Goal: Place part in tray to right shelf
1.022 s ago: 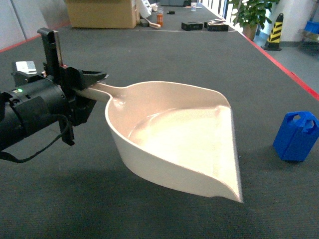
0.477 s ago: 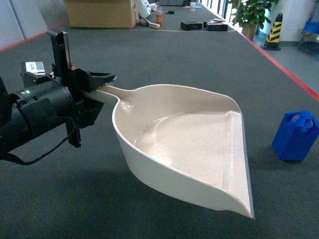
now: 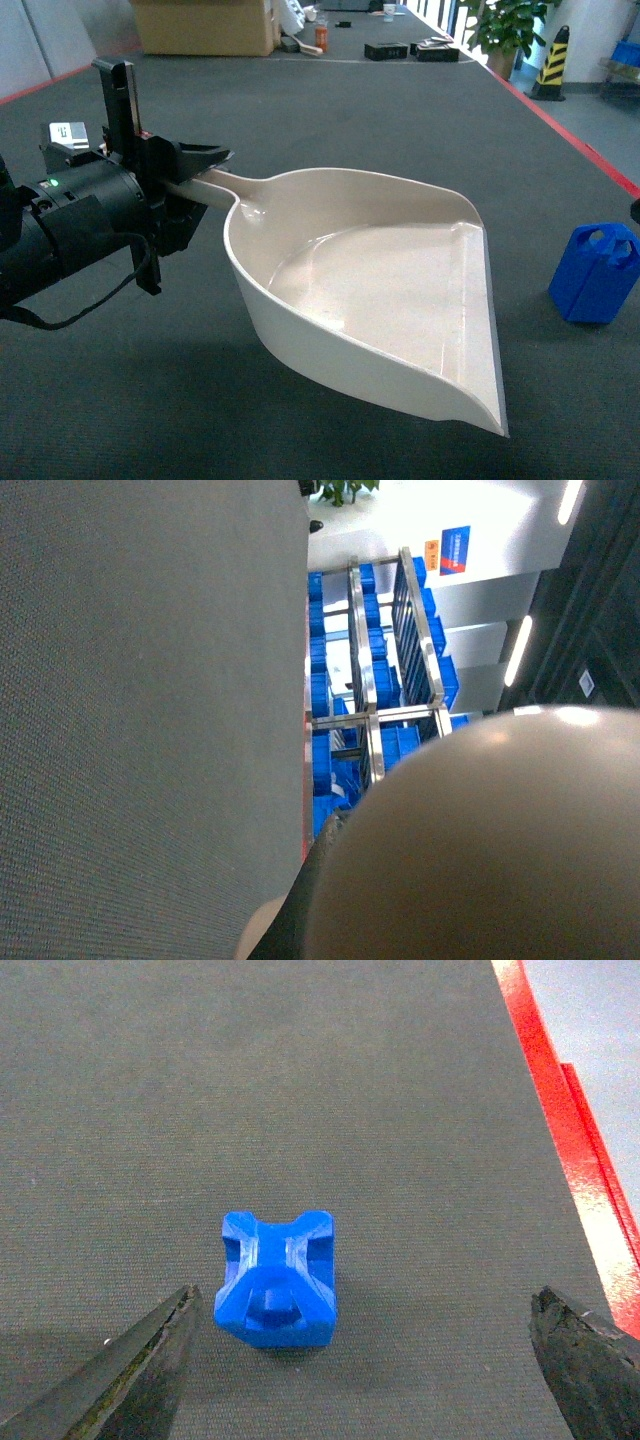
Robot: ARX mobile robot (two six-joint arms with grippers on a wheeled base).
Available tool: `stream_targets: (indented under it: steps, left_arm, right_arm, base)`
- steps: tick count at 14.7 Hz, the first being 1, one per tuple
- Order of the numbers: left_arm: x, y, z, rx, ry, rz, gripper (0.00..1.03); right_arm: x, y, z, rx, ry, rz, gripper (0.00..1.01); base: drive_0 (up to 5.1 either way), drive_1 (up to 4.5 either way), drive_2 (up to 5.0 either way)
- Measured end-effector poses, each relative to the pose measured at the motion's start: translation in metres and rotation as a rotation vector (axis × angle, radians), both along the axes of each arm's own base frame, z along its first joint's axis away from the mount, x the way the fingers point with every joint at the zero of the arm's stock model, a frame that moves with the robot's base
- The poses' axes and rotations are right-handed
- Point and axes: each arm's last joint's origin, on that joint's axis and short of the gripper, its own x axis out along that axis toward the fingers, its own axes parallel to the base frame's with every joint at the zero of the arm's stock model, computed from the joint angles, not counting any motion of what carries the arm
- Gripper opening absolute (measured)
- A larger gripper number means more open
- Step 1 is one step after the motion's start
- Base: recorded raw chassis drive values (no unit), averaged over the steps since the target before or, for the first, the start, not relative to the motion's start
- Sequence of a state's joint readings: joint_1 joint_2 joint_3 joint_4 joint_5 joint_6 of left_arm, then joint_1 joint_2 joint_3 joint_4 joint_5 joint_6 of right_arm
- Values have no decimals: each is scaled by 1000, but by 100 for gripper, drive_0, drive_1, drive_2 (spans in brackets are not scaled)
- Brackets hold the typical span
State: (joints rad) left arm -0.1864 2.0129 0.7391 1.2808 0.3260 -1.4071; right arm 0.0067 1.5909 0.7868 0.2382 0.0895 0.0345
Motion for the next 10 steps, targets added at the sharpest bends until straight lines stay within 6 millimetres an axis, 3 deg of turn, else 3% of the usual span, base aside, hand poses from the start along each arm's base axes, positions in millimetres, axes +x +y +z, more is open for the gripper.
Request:
stream_targets:
  steps: [5,8,10]
  left_arm:
    - [0,0,0,0,0,0,13]
    - [0,0,0,0,0,0,13]
    - [0,0,0,0,0,0,13]
  right_arm:
    - [65,12,-17,63,117,17,98]
    - [75,19,-39,55,186,11,96]
    - [76,21,-54,40,214,-2,76]
  base:
    - [0,0,0]
    - [0,0,0]
    - [0,0,0]
